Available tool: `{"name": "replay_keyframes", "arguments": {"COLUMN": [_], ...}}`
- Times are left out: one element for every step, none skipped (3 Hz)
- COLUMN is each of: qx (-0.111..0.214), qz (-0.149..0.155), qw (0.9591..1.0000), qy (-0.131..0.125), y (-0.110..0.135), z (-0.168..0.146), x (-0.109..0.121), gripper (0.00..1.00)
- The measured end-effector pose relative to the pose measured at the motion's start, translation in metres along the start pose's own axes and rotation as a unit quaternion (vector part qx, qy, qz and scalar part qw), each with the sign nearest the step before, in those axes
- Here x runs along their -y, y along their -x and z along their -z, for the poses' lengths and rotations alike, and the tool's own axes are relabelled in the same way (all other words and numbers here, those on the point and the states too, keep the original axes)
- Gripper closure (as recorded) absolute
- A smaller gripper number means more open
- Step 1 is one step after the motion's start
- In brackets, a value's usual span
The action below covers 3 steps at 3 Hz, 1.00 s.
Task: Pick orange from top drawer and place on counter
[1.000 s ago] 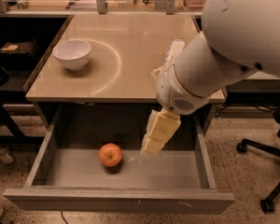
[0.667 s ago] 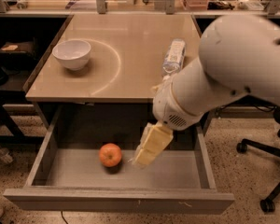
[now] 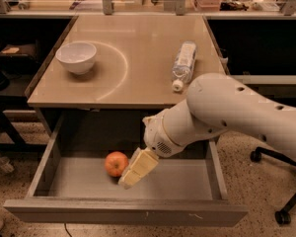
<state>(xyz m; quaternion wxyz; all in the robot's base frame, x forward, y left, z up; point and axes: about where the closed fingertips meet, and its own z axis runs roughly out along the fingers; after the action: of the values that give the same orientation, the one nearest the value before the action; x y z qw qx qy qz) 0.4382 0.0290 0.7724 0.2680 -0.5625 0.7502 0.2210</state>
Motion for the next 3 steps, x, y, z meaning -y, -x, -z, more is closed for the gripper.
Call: {"name": "replay_keyframes", "arguments": {"qx": [0.003, 0.013, 0.022], "qz": [-0.004, 0.007, 0.02], "qw": [1.0, 0.9998, 0.9994], "qy": [0.0, 0.012, 0.016], "y": [-0.001, -0.004, -0.006], "z": [-0.004, -0.015, -0.047], "x": [0.003, -0.002, -0.002], "gripper": [0.0, 0.0, 0.0]}}
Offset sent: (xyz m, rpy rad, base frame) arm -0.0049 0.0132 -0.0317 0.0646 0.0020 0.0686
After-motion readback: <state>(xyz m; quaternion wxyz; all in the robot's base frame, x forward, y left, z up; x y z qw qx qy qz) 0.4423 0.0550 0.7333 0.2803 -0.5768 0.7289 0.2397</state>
